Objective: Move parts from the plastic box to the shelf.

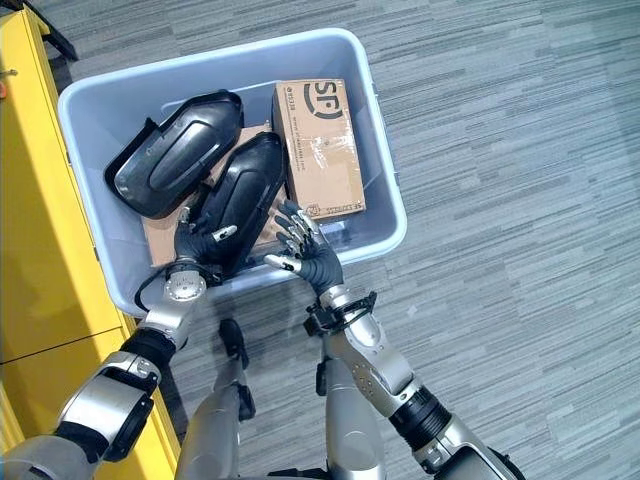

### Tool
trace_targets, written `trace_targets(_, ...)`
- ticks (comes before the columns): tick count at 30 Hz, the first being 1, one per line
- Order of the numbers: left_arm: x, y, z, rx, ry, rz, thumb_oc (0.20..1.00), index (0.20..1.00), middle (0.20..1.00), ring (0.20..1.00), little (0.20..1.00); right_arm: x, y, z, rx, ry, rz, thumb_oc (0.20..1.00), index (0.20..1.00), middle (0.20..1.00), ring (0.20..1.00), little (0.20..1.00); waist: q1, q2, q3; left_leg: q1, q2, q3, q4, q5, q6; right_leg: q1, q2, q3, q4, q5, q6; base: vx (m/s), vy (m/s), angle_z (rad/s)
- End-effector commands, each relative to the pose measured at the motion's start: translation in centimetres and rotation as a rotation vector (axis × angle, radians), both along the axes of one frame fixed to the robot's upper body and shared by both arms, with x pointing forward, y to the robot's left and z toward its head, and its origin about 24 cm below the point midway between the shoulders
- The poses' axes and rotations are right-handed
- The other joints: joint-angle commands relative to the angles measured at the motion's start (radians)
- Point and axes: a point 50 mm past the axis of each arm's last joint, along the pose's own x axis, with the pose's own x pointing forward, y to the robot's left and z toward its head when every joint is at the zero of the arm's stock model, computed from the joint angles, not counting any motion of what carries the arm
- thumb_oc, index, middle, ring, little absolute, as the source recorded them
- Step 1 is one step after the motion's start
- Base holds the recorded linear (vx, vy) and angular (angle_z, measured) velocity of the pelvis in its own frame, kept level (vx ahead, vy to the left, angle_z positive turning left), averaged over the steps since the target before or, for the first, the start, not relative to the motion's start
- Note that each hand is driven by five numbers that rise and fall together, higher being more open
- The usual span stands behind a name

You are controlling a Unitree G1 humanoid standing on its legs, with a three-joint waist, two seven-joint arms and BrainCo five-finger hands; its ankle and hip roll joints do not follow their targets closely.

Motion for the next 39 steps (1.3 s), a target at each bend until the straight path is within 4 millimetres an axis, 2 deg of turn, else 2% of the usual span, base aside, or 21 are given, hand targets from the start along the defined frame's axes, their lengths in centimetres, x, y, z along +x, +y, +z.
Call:
trace_targets(1,-0.7,-1.0,-2.4,-0.019,0.105,-0.052,1.000,1.000,1.000,1.000,1.000,-0.5,0.2,2.4,0.108,-0.096,0.012,1.000,1.000,1.000,1.000,1.000,0.000,-0.028,-0.027,-0.015,0.011,-0.062,0.077,-0.041,0.002,0.012,-0.088,0.000,0.086,-0.051,0.092,0.01,-0.003,-0.06)
trace_targets(5,-1.0,-1.8,-3.0,-0.031,0.119,-0.080,1.000,1.000,1.000,1.000,1.000,-0.5,0.1,2.5,0.112,-0.096,0.008,1.000,1.000,1.000,1.000,1.000,0.001,-0.028,-0.033,-0.017,0.010,-0.065,0.073,-0.042,0.003,0.012,-0.086,-0.002,0.083,-0.052,0.092,0.00,-0.003,-0.01)
trace_targets(15,-1.2,-4.6,-1.4,-0.117,0.022,-0.182,1.000,1.000,1.000,1.000,1.000,-0.4,-0.2,2.4,0.116,-0.086,-0.014,1.000,1.000,1.000,1.000,1.000,0.005,-0.027,-0.038,-0.016,0.005,-0.070,0.079,-0.048,0.006,0.021,-0.086,-0.002,0.079,-0.054,0.092,0.00,0.000,0.00)
trace_targets(20,-2.3,-5.8,1.0,-0.212,-0.118,-0.283,1.000,1.000,1.000,1.000,1.000,-0.1,-0.5,2.8,0.112,-0.098,-0.044,1.000,1.000,1.000,1.000,1.000,0.021,-0.016,-0.042,-0.011,-0.002,-0.077,0.076,-0.052,0.011,0.031,-0.089,-0.004,0.074,-0.054,0.093,0.00,0.000,0.00)
trace_targets(32,-4.0,-5.4,2.6,-0.264,-0.217,-0.358,1.000,1.000,1.000,1.000,1.000,0.3,-2.0,3.7,0.118,-0.138,-0.120,1.000,1.000,1.000,1.000,1.000,0.038,-0.002,-0.044,-0.020,-0.009,-0.089,0.073,-0.052,0.016,0.034,-0.094,-0.013,0.069,-0.054,0.093,0.00,0.000,0.00)
trace_targets(39,-4.9,-4.1,3.1,-0.266,-0.258,-0.349,1.000,1.000,1.000,1.000,1.000,0.2,-2.6,3.9,0.127,-0.152,-0.143,1.000,1.000,1.000,1.000,1.000,0.048,0.003,-0.043,-0.026,-0.015,-0.097,0.079,-0.055,0.019,0.038,-0.096,-0.018,0.069,-0.055,0.094,0.00,0.000,0.00)
